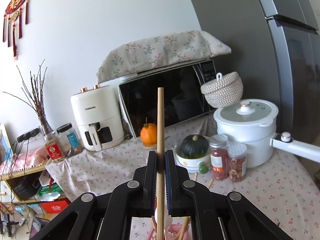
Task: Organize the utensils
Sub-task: 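Carry the wooden chopstick over the pink basket and open the right tool, then move the right tool down to a black chopstick and close on it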
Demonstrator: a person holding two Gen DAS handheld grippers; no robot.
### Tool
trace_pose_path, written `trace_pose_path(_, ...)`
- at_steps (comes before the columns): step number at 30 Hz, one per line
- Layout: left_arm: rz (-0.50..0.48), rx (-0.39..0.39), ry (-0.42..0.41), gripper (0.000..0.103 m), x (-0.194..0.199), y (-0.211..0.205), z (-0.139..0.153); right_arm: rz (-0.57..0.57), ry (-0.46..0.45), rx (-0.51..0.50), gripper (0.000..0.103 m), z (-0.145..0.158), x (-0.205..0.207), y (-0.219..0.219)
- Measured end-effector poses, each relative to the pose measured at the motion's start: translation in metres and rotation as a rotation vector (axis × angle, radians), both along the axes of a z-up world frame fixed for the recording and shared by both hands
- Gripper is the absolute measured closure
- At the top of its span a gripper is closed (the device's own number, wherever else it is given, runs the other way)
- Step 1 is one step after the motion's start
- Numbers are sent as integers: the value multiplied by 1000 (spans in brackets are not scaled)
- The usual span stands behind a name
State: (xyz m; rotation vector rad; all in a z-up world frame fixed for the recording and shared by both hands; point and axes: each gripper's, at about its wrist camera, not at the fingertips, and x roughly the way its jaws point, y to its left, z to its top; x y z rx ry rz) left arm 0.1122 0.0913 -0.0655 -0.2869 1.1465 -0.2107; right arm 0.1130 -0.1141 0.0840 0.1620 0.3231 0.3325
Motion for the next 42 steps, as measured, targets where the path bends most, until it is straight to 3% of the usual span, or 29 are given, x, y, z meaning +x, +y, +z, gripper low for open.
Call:
trace_pose_path(7,-10,25,-11,24,2,1,3,-42,-3,-109,97,-33,25,20)
trace_pose_path(15,-35,24,-10,24,5,-10,5,-4,128,-22,93,-70,44,8)
trace_pose_path(20,-66,28,-15,24,5,-26,6,-15,157,28,53,-62,39,-14)
trace_pose_path(27,-99,1,22,24,3,-45,-2,-7,199,-101,40,-55,21,-39)
trace_pose_path(31,-91,40,34,24,3,-53,-9,-32,228,-91,28,-65,12,-63)
trace_pose_path(42,-99,45,76,24,7,-73,-22,-102,510,-180,23,-113,24,-114)
